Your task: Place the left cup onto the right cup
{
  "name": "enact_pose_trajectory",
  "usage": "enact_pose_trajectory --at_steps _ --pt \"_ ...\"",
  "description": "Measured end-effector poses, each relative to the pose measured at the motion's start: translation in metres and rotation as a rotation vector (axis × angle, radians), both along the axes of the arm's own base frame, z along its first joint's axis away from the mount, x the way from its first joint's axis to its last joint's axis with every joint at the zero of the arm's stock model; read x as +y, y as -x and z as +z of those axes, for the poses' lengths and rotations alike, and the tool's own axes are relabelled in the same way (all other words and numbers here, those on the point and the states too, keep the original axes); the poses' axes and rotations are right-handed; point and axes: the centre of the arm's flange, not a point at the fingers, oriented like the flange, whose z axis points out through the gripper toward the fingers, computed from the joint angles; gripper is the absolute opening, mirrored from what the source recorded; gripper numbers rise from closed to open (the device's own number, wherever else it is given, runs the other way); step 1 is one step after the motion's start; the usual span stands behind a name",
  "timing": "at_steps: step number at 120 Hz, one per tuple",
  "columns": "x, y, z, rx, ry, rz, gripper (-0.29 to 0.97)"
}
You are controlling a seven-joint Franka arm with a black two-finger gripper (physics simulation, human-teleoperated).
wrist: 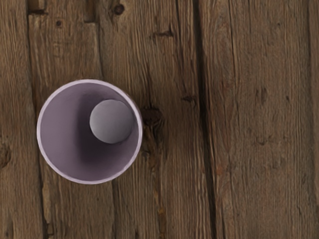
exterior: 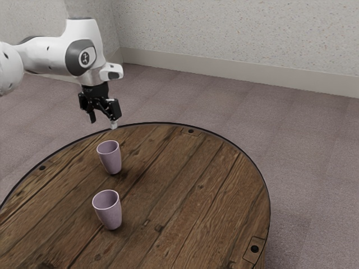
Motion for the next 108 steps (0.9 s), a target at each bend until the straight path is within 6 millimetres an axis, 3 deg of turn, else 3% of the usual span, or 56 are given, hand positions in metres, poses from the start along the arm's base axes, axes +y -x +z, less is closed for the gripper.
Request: enact_pose_trajectory --at_steps 43,80,108 --pt "0.011 -0.019 -0.054 -0.036 -0.008 -0.004 0.68" --pt "0.016 -0.023 -0.109 -0.027 -0.013 0.005 0.68" --pt "0.021 -0.017 -0.133 -0.021 -0.002 0.023 0.68"
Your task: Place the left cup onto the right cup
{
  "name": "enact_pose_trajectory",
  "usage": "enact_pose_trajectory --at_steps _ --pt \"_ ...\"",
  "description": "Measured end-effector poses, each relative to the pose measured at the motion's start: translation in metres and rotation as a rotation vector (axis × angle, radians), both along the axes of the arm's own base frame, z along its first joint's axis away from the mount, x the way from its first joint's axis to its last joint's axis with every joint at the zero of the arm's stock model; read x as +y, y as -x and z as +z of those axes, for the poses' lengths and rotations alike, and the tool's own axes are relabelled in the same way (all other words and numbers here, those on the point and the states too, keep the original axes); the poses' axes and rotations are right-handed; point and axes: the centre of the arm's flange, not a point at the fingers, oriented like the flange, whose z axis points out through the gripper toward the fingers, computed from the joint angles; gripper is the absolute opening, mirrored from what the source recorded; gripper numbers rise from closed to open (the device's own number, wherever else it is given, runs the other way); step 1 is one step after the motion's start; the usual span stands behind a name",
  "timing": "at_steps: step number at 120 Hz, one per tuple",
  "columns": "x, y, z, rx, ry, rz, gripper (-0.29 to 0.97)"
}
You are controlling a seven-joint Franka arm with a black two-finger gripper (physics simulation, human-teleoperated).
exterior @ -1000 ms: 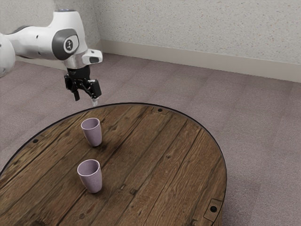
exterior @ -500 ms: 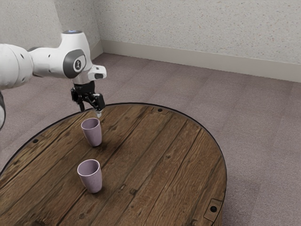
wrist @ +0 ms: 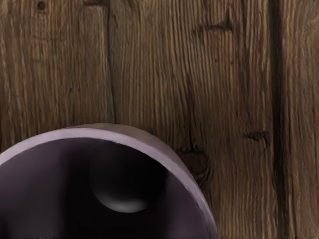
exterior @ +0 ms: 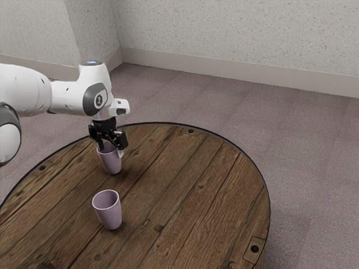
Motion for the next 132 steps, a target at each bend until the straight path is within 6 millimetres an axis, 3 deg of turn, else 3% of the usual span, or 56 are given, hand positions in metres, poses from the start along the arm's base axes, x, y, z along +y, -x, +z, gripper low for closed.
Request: enact_pose_trajectory --at_steps 29,61,97,111,132 --pt "-0.009 -0.002 -0.004 -0.023 0.01 -0.009 0.63" --pt "-0.011 -0.001 -0.009 -0.027 0.021 -0.005 0.1" --pt "-0.011 -0.001 -0.006 -0.039 0.029 0.002 -0.07" --pt "-0.011 0.0 0.009 -0.057 0.031 0.003 -0.08" --pt "-0.018 0.006 0.051 -0.099 0.04 -0.005 -0.1"
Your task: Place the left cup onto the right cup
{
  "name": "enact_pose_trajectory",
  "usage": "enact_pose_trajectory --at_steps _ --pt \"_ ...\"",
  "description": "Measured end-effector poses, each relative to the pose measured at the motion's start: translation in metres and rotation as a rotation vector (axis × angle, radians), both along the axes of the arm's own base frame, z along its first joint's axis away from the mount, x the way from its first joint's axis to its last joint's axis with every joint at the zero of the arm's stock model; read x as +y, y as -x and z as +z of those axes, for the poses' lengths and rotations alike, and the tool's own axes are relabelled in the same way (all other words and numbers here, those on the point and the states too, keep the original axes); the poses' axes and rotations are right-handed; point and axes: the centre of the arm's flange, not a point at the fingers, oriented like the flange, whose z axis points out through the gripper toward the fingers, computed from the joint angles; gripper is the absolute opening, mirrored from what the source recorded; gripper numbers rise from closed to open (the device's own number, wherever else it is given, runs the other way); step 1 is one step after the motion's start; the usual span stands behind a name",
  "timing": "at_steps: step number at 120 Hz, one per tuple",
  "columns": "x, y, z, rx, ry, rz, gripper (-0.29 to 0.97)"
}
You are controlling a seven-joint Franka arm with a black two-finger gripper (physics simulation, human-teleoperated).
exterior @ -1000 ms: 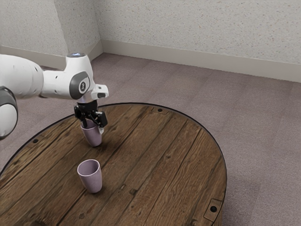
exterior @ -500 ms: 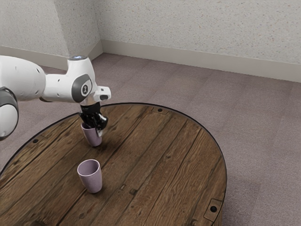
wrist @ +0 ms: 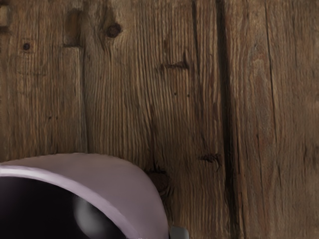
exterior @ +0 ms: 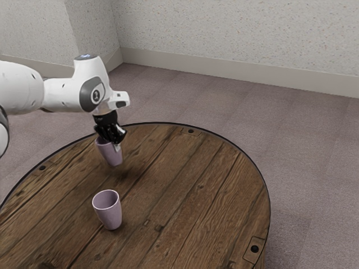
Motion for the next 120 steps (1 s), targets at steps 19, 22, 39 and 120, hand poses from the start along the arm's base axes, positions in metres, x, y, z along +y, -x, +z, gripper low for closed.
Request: enact_pose_trajectory --at_steps 19,22,39,120 --pt "-0.021 0.009 0.033 -0.016 0.009 -0.034 -0.1" --pt "-0.024 0.014 0.038 -0.018 0.012 -0.038 -0.1" --pt "-0.039 0.042 0.064 -0.025 0.014 -0.066 -0.1" --pt "-0.11 0.167 0.133 0.057 -0.074 -0.131 -0.1"
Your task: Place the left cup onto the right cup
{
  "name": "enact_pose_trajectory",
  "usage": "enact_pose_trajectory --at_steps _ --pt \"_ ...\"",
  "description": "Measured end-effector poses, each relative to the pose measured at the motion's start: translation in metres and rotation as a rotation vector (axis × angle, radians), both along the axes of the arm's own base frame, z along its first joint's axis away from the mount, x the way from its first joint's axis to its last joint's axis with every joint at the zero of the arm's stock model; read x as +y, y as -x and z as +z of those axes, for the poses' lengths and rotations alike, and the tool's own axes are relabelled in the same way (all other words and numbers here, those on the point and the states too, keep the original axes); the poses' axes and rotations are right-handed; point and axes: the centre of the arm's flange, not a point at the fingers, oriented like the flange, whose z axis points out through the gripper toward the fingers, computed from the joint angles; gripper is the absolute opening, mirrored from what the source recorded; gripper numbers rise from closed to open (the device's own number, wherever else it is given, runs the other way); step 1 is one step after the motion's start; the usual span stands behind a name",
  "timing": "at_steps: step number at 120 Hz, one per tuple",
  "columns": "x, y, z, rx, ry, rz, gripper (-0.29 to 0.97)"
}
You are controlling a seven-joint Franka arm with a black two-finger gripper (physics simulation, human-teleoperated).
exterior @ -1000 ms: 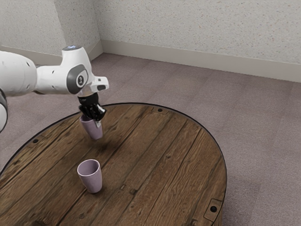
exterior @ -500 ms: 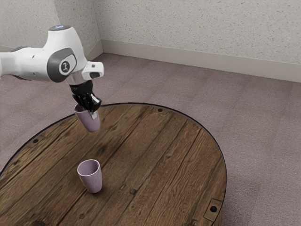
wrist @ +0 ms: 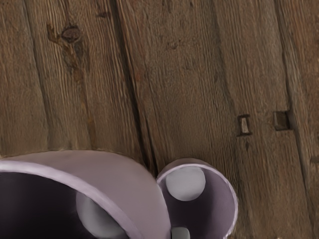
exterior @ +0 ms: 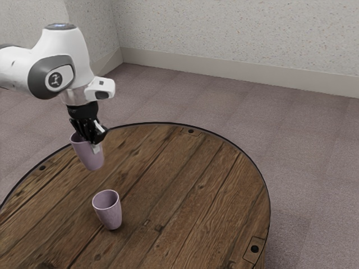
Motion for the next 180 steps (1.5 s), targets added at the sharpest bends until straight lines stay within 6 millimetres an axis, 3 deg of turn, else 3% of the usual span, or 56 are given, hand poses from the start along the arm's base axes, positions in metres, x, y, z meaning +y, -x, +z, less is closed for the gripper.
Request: enact_pose_trajectory --at_steps 15,39,62,99,180 --pt "-0.011 0.02 0.003 -0.004 -0.008 -0.004 -0.1" --pt "-0.018 0.036 -0.022 0.037 -0.018 0.017 -0.1" --pt "-0.033 0.047 -0.035 0.043 -0.032 0.013 -0.1" --pt "-0.048 0.04 -0.05 -0.032 -0.03 0.018 -0.1" --pt "-0.051 0.03 -0.088 -0.036 -0.026 0.061 -0.1"
